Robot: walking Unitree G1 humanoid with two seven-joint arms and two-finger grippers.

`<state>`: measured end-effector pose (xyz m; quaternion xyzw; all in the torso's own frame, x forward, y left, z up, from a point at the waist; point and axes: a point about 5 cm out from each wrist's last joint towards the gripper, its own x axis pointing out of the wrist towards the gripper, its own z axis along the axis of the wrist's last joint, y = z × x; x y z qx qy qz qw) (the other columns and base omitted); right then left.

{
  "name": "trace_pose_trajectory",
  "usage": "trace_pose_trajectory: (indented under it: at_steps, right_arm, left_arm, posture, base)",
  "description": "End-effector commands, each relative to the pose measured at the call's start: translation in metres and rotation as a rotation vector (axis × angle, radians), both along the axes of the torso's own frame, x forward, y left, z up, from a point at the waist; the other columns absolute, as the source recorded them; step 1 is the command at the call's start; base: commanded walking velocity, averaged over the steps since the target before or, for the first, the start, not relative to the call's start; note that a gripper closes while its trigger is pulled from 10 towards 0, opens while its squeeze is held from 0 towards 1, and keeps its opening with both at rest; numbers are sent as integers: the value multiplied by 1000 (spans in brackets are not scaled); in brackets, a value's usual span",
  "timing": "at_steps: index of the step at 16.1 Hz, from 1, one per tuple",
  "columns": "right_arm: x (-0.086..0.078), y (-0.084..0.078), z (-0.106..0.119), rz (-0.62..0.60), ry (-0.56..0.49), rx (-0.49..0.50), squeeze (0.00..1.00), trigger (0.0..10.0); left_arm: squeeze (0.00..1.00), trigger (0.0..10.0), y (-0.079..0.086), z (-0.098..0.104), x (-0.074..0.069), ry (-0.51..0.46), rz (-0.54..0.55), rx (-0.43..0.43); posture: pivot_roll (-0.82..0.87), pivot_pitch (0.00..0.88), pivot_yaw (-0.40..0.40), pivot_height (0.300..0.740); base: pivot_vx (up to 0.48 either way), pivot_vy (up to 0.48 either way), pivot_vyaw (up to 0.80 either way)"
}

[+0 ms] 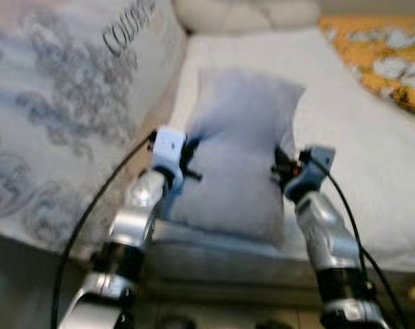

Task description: Clean up the room

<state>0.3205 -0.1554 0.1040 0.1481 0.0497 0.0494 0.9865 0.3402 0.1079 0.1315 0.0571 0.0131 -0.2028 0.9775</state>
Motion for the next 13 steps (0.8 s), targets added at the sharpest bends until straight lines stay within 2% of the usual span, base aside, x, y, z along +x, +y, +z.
trace_pose_trajectory:
  at_steps: [1,7,13]
  right_arm:
    - [2,-2,5,-26,-14,1,0,10000]
    - [2,-1,5,-16,-9,14,0,10000]
    - [3,0,5,11,-2,5,0,10000]
  left_arm:
    - [0,10000,17,11,4,-53,61,11]
    - [0,10000,18,13,4,-44,45,-8]
    - [0,10000,25,10,4,-30,73,-21]
  posture:
    - [-21,0,78,740]
    - [-23,0,79,740]
    - [-20,0,71,740]
  base:
    - [0,0,0]
    - [0,0,0]
    - [277,0,0]
